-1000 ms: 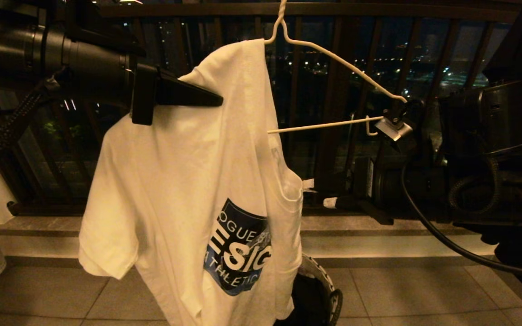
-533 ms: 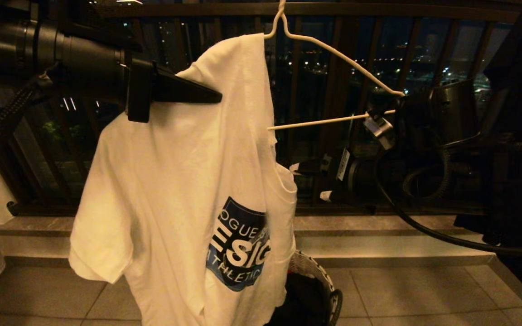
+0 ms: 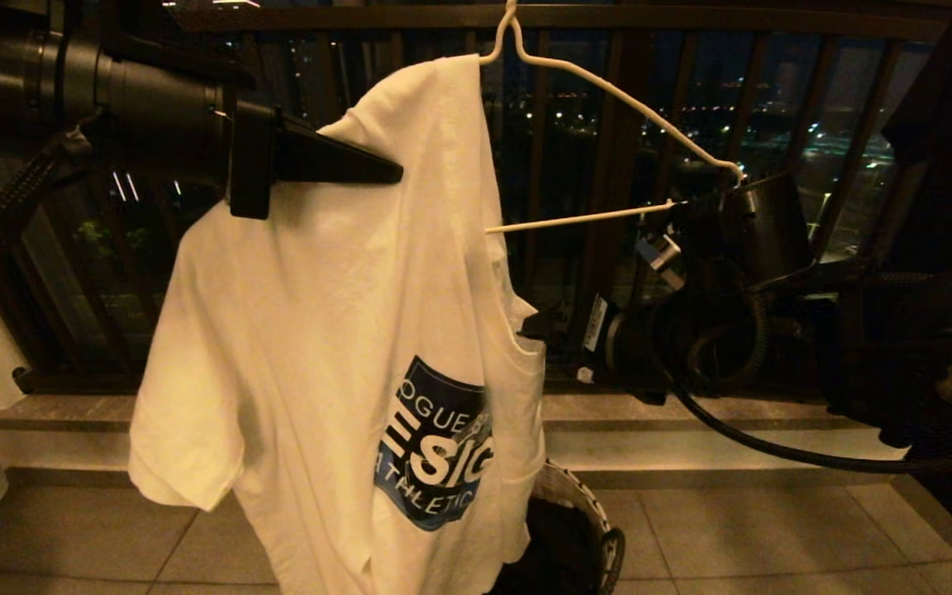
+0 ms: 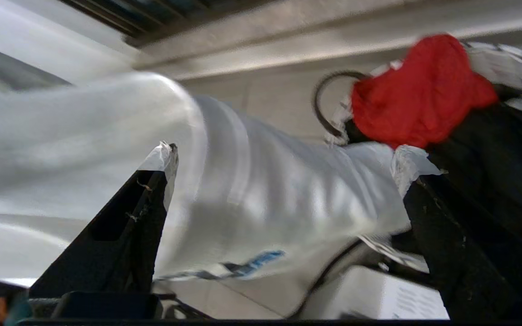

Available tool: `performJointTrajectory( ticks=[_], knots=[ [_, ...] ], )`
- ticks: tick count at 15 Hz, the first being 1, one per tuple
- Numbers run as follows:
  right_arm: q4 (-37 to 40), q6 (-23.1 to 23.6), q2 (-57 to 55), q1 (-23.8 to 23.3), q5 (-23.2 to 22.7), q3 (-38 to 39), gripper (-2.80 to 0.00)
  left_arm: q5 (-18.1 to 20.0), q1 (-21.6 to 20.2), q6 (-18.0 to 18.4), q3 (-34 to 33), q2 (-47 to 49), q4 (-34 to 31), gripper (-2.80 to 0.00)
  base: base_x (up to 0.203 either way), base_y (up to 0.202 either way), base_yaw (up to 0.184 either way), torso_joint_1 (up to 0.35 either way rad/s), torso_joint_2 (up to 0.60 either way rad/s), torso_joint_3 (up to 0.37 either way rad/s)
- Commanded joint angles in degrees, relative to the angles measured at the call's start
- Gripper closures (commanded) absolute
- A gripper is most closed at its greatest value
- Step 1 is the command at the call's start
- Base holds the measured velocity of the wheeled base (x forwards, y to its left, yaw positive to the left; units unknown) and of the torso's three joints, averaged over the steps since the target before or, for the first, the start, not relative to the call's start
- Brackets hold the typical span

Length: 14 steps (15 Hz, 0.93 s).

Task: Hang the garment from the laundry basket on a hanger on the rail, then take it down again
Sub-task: Hang the clothes on the clothes rack

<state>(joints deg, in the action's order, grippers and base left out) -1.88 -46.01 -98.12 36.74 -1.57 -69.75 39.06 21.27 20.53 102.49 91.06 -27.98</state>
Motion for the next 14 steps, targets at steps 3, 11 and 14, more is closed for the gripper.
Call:
performJointTrajectory(
  ticks=[3, 11, 14],
  knots=[
    [0.47, 0.57, -1.42, 0.13, 0.08, -0.12, -2.8, 0.14, 0.0, 0.1, 0.08, -0.18, -0.13, 0.0, 0.0, 0.0, 0.0, 0.0, 0.0, 0.0],
    [-0.59, 0.86, -1.29, -3.55, 1.34, -0.72, 0.0, 0.05, -0.35, -0.82, -0.49, -1.26, -0.15, 0.0, 0.0, 0.0, 0.0, 0.0, 0.0, 0.0],
    [-1.8, 1.04, -1.18, -6.28, 1.31, -1.33, 0.0, 0.05, -0.35, -2.07, -0.09, -1.94, -0.15, 0.0, 0.0, 0.0, 0.0, 0.0, 0.0, 0.0]
  ],
)
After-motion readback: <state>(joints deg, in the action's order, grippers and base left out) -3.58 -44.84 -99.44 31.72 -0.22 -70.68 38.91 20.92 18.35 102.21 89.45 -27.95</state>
